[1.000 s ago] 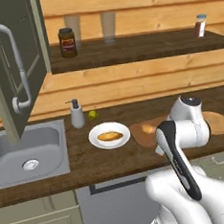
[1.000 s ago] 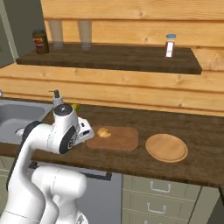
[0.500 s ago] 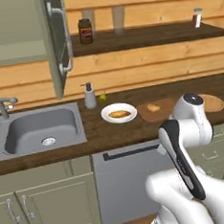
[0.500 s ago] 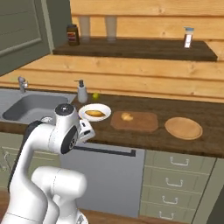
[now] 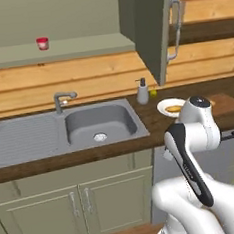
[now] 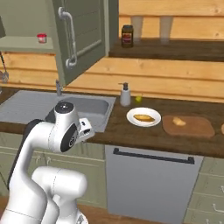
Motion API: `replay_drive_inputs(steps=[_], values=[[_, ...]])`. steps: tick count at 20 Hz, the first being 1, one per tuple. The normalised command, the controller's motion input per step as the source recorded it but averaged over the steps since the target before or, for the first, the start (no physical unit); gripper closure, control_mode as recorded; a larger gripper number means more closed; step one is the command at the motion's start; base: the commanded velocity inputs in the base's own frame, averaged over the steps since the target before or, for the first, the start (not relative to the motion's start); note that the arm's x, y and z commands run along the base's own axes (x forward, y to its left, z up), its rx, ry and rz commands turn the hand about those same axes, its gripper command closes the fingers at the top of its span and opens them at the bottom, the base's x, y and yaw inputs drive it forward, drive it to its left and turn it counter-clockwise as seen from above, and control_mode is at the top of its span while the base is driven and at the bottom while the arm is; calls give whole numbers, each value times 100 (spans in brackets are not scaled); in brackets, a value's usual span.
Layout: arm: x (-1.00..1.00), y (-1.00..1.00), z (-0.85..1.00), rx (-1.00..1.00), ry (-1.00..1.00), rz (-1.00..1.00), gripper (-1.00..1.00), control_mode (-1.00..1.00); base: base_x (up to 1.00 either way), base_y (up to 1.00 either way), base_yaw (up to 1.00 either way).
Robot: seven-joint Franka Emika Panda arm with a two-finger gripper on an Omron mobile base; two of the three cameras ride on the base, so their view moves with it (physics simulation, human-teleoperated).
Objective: From the different types of pastries on the counter, select a croissant and place it on the cutting board. Then retrieve a jar of jam from the cabinet and place it alongside the croissant on the cutting board.
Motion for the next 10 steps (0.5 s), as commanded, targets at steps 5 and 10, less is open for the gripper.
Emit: replay_drive_inputs(steps=[5,10], values=[[0,0,0,0,0,0,-100,100,0,100,0],[0,0,0,0,0,0,-100,100,33,70,0]])
